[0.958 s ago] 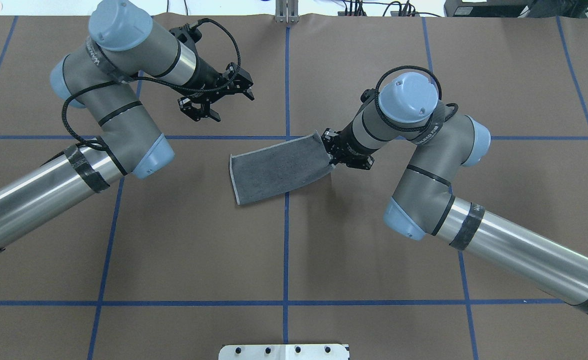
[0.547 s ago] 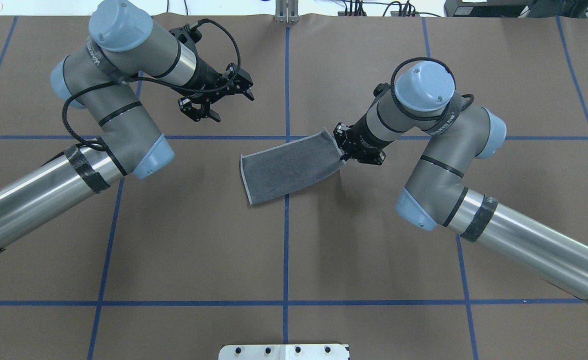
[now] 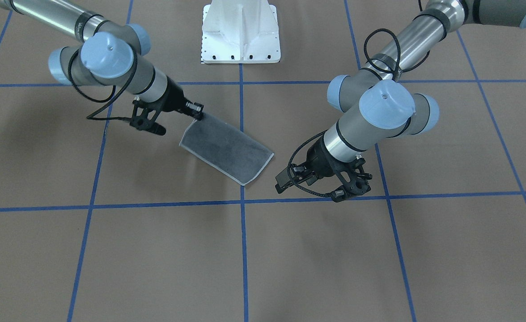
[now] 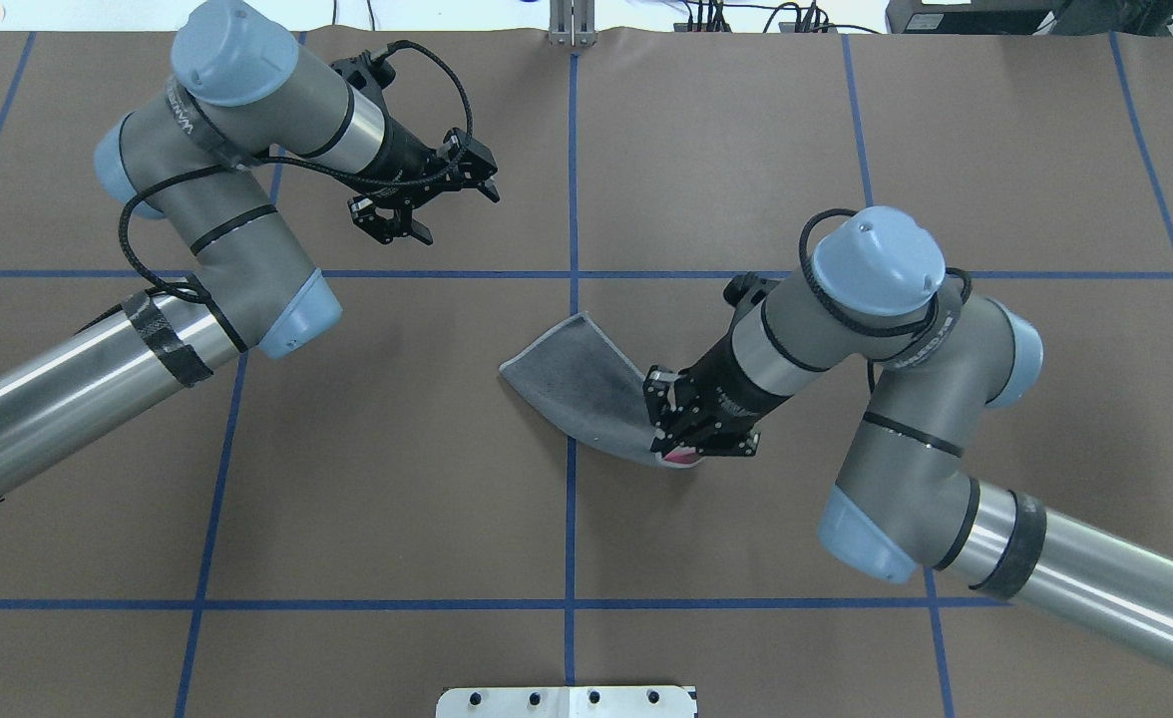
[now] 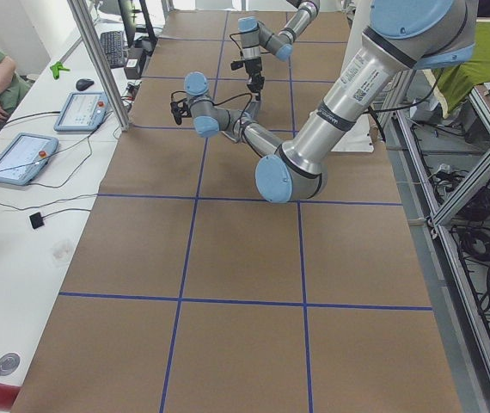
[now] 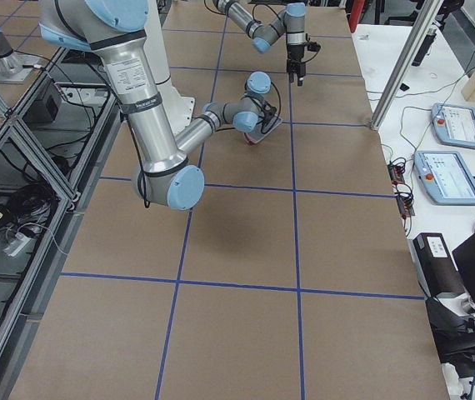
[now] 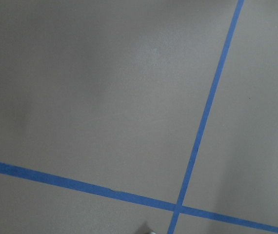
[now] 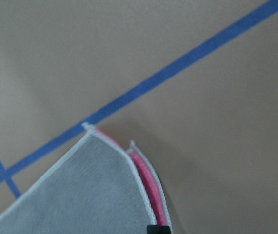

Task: Fold towel twice with both arms
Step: 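Grasp the strip's end with the right gripper and fold it toward the robot, then open the right gripper and raise it away from the towel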

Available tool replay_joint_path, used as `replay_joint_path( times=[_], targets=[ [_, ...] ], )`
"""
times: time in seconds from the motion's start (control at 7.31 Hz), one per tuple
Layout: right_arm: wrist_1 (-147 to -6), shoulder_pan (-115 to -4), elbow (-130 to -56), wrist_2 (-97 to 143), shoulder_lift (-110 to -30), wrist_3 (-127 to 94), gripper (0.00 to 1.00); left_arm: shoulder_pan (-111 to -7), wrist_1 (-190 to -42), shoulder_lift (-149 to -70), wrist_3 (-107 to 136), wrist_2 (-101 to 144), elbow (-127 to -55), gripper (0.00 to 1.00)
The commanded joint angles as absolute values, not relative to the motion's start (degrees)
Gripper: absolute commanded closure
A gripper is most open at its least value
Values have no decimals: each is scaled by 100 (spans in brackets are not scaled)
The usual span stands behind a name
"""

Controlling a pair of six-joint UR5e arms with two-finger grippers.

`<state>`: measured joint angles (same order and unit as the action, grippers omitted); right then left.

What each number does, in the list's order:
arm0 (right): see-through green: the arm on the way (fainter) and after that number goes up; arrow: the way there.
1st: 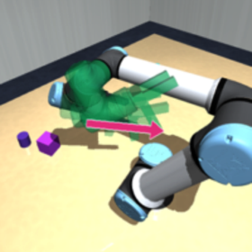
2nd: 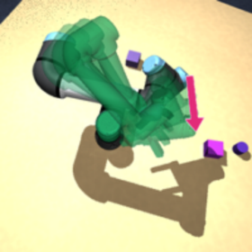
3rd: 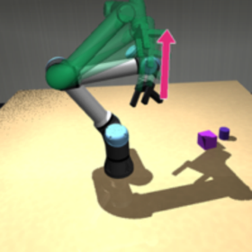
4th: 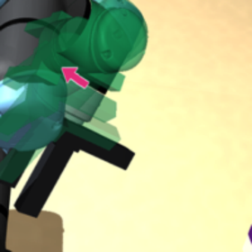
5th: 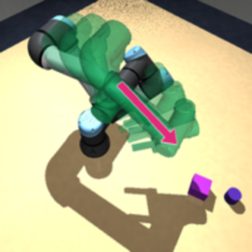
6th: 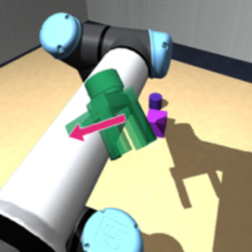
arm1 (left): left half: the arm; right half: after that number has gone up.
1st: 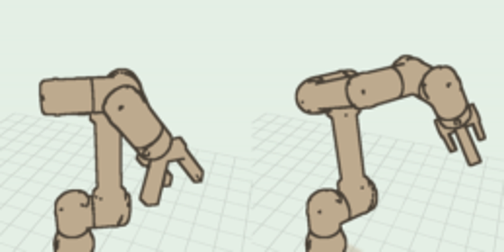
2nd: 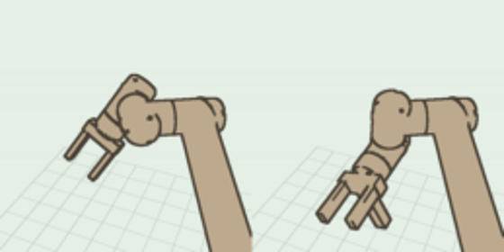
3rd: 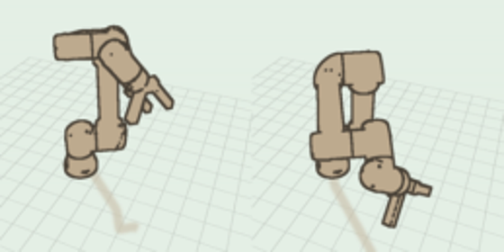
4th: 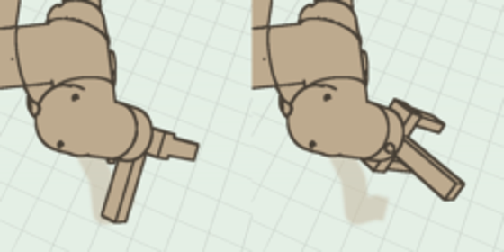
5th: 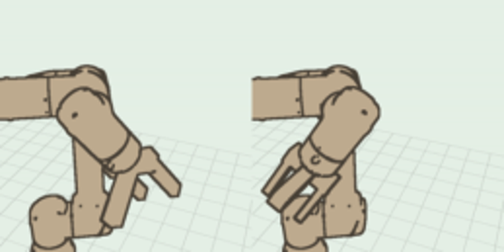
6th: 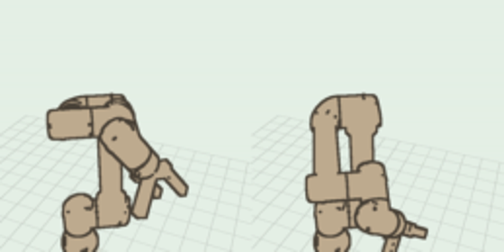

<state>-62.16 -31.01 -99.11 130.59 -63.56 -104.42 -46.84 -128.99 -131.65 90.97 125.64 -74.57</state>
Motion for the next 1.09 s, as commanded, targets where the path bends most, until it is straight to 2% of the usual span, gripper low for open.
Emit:
replay_joint_path(
  times=[0.0,0.14,0.27,0.68,0.96],
  targets=[
    [-6223,-2480,-9959,12746,-5969,-10793,95,-4711,-12902,-13122,9097,12560,-7479,0],
    [-6231,-2444,-9819,12553,-5802,-10906,92,-4711,-12902,-13113,9097,12568,-7471,0],
    [-6205,-2435,-9704,12481,-5670,-10925,1,-4720,-12911,-13061,9097,12568,-7488,0],
    [-6196,-3186,-9694,12427,-5634,-10803,0,-4720,-12911,-12913,9105,12568,-7793,0],
    [-6231,-4265,-9642,13283,-5895,-10304,0,-4597,-12711,-12053,9462,12595,-9029,0]
  ],
)
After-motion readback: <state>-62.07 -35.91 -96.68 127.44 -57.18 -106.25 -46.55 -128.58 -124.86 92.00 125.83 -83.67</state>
